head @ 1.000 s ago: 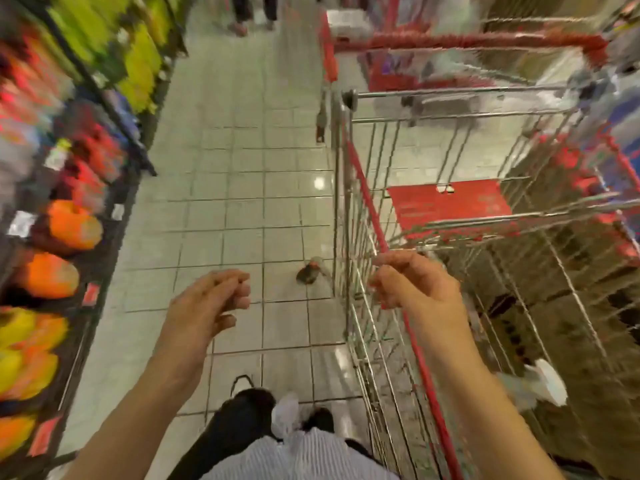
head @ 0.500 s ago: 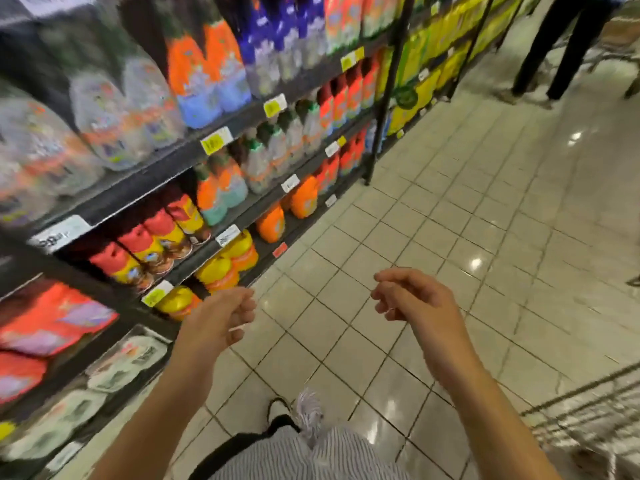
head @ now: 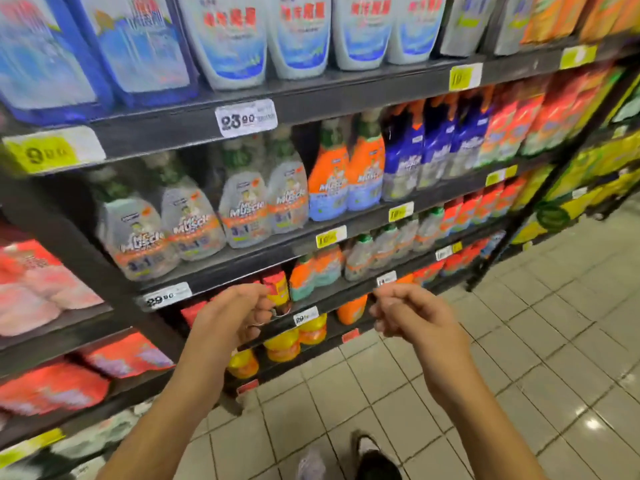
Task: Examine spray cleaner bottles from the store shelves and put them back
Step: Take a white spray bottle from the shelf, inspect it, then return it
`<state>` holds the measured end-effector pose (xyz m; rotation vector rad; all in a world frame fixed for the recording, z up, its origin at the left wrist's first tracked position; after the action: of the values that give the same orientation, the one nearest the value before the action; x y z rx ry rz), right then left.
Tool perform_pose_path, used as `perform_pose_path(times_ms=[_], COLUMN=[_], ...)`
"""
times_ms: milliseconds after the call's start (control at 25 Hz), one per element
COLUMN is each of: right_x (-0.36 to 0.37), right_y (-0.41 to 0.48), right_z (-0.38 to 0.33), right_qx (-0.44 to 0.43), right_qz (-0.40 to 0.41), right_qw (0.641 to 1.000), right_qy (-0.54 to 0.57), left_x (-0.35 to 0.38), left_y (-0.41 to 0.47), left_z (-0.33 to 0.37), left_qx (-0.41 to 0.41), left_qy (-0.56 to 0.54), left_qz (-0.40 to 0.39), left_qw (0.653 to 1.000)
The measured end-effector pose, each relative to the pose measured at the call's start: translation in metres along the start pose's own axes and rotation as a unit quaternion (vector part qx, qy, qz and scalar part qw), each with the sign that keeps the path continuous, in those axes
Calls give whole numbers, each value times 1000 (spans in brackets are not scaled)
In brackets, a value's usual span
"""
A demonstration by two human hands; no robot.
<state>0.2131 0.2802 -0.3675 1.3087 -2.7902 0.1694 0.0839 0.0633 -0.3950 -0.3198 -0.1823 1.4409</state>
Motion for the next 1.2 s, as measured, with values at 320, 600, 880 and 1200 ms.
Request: perform_pose_path(times_ms=[320,600,880,1200], right_x=[35,93,160,219], right_y=[126,164,169,174], right_z=[-97,-232,-381,-460], right_qx=[-68,-215,-441,-602], right_qz=[-169,-254,-216,-28], right_qw=[983,941,863,798], right_qy=[10,69,119,-34], left_x=[30,16,-20,-35], left_y=[20,-2,-34,8], left_z=[115,268,443,554], left_qx=[148,328,541,561], left_qy=[-128,-151,-99,51], left_qz=[111,119,188,282], left_qw=[974,925,814,777])
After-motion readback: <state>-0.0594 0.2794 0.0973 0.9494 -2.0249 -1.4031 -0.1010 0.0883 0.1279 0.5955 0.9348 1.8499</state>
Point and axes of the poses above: each hand's wrist, its own y-axis towards the middle knuckle, its own x-axis out of the palm, z = x × y, the point moved 8 cm from there along y, towards the middle knuckle, and after that the axes turned 8 degrees about z, right-handed, at the moved point
